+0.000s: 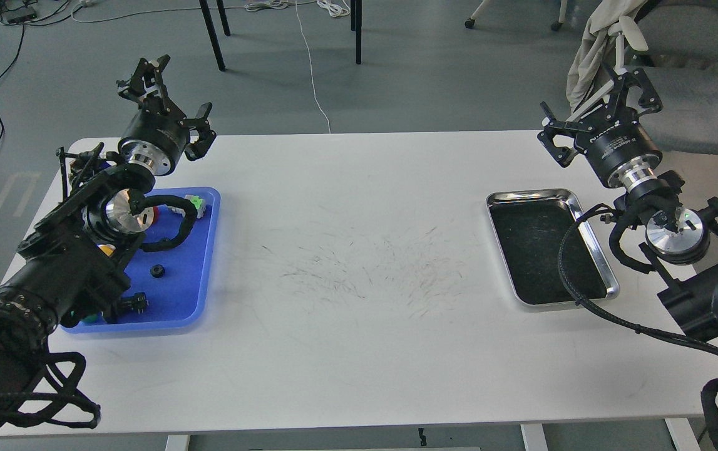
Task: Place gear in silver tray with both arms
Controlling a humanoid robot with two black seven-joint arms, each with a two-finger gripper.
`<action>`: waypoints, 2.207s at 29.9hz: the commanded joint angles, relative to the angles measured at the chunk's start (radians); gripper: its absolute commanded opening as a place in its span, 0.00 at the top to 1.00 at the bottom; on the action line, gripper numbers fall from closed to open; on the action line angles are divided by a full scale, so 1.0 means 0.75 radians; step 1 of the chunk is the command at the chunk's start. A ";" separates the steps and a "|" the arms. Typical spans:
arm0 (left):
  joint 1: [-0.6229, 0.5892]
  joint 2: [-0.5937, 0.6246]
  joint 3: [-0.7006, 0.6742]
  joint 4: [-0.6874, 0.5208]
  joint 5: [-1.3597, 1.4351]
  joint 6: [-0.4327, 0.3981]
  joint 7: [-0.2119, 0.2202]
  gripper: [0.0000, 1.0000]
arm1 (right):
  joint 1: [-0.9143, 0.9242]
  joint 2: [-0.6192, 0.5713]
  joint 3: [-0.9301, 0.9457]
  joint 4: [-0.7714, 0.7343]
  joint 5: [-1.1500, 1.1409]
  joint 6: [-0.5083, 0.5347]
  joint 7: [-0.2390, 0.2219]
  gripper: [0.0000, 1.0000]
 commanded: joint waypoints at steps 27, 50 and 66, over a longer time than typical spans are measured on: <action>-0.016 -0.002 0.108 0.087 0.011 -0.005 0.010 0.02 | 0.001 0.006 -0.002 0.009 0.000 -0.010 0.006 0.01; -0.354 0.291 0.756 0.005 0.659 -0.101 0.041 0.02 | -0.027 -0.001 0.027 0.089 0.006 -0.016 0.018 0.01; -0.591 0.499 0.996 -0.626 1.711 -0.311 0.641 0.02 | -0.087 -0.086 0.060 0.175 0.006 -0.020 0.016 0.01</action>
